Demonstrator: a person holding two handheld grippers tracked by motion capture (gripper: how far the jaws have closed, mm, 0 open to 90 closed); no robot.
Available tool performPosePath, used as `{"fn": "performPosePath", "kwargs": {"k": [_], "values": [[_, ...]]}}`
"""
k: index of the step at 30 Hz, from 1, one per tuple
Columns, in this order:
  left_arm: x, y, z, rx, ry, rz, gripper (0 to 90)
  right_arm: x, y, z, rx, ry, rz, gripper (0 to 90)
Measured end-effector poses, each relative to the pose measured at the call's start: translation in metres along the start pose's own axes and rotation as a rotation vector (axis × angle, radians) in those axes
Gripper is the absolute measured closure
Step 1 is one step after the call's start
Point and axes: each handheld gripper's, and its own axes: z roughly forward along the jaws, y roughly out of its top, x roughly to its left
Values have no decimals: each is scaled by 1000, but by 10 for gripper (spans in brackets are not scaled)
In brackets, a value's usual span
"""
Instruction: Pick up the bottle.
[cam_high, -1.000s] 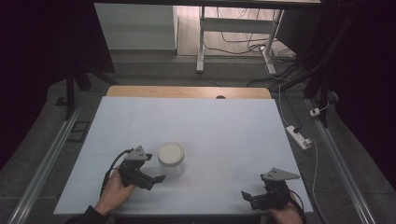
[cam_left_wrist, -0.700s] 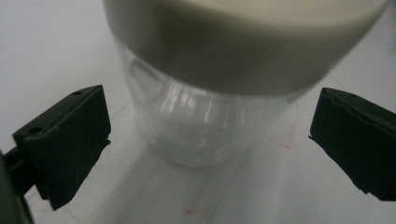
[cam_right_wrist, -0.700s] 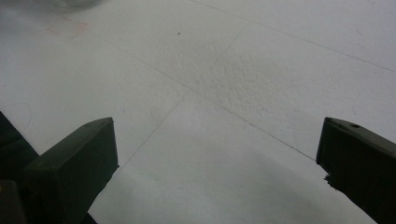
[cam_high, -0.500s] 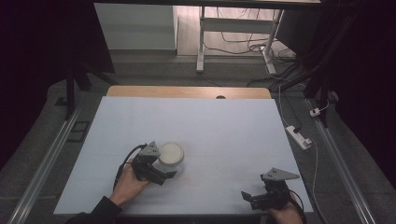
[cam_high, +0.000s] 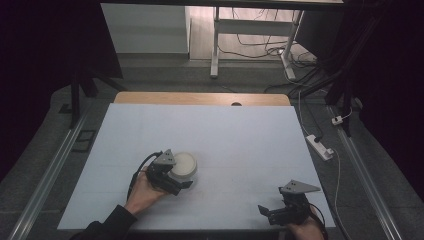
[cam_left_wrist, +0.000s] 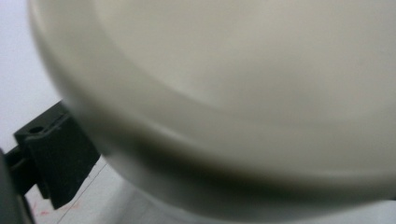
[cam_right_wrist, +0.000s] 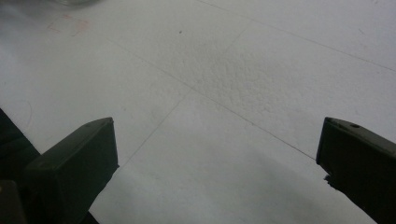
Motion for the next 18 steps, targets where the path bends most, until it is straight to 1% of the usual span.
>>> {"fn": "performPosePath", "kwargs": {"k": [5, 11, 15, 18], "values": [[-1, 1, 0, -6, 16, 23, 57, 0, 0, 0, 1, -1, -2, 0], [-2, 1, 0, 1, 21, 47, 69, 0, 0, 0, 2, -1, -3, 0], [-2, 2, 0, 6, 26, 48, 70, 0, 0, 0, 2, -1, -4, 0], [-3, 3, 0, 13, 30, 39, 70, 0, 0, 0, 3, -2, -5, 0]]}}
